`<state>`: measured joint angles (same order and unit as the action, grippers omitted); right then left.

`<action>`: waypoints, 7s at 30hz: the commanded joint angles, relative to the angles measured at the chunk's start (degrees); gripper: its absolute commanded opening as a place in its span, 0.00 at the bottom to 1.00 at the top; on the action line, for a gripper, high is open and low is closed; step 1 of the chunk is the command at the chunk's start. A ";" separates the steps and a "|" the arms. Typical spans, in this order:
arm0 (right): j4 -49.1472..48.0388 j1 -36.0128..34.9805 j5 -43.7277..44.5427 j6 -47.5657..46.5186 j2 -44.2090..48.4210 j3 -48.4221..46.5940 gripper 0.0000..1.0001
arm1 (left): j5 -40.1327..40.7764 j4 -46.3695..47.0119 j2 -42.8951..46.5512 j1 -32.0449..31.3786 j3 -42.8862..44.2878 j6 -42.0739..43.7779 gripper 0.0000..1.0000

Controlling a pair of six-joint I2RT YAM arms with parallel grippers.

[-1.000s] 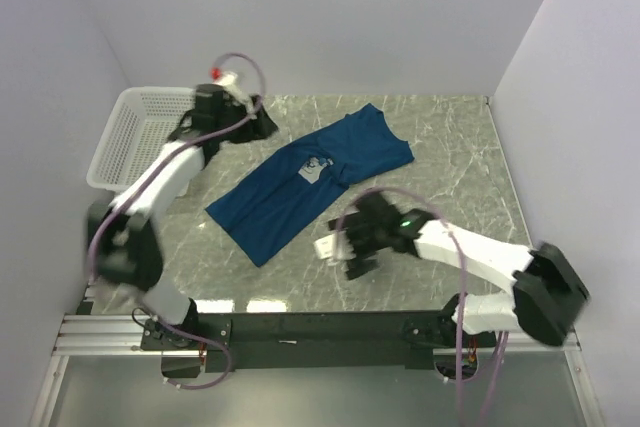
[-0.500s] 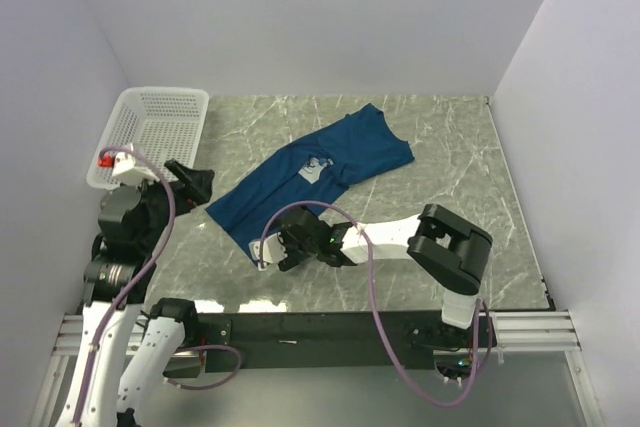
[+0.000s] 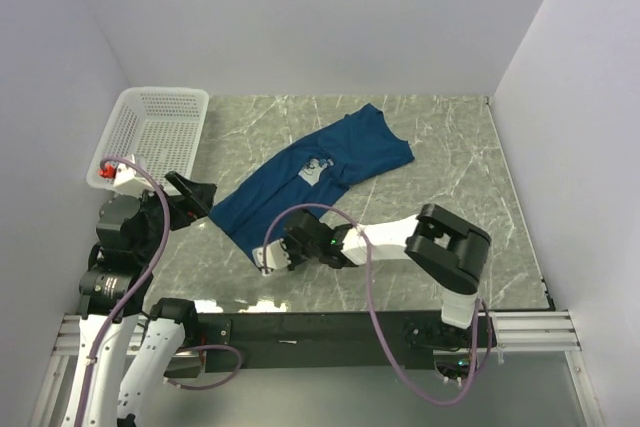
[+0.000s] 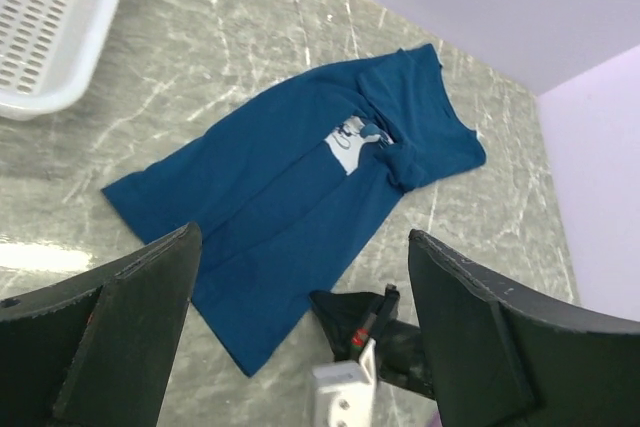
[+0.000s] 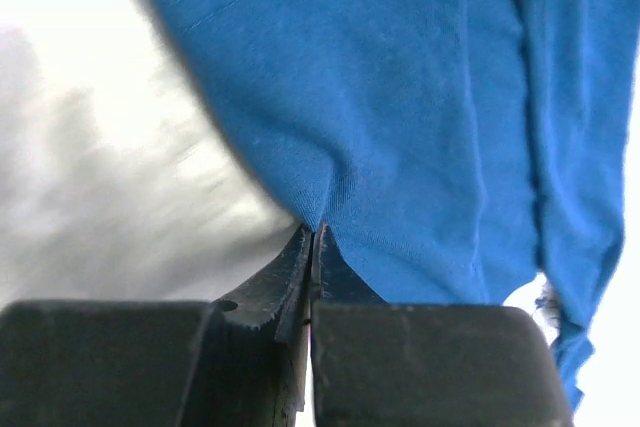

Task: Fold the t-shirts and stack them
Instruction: Fold the tshirt

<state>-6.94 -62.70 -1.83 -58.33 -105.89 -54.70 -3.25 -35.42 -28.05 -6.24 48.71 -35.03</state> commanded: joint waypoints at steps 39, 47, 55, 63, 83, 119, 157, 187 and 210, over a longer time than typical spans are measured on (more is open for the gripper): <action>29.61 44.29 -3.41 43.37 68.28 13.76 0.96 | -8.45 9.58 -108.34 -19.60 64.04 1.45 0.67; 31.37 60.32 -25.86 47.96 56.23 10.75 0.89 | -15.20 5.28 -115.46 -19.69 71.25 5.84 0.61; 30.85 61.38 -25.60 47.87 57.37 12.42 0.89 | -17.23 6.67 -118.72 -19.16 75.66 3.83 0.23; 31.11 61.99 -24.98 47.51 55.96 12.68 0.89 | -15.83 14.67 -114.16 -13.19 67.76 -4.07 0.00; 45.77 57.09 -42.20 14.23 52.36 12.42 0.88 | -11.00 23.28 -95.54 -3.69 48.70 -3.86 0.48; 25.22 6.89 -16.10 -2.14 36.71 28.86 0.27 | -27.77 4.04 4.68 -25.75 -13.29 63.31 0.70; 33.22 22.79 -37.72 1.02 46.12 24.20 0.00 | 20.03 25.14 -51.41 -73.92 -17.95 51.72 0.10; 30.67 34.48 -24.72 20.80 7.90 -19.38 0.00 | -17.06 36.13 -55.08 -22.60 3.13 71.67 0.00; 29.97 36.15 -15.84 30.64 -10.30 -38.29 0.00 | -18.38 35.59 -71.00 -15.38 14.66 72.47 0.01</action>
<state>24.53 -27.22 -19.55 -29.39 -115.48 -90.08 -19.68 -0.40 -98.13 -22.13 60.45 35.88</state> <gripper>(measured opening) 0.031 0.027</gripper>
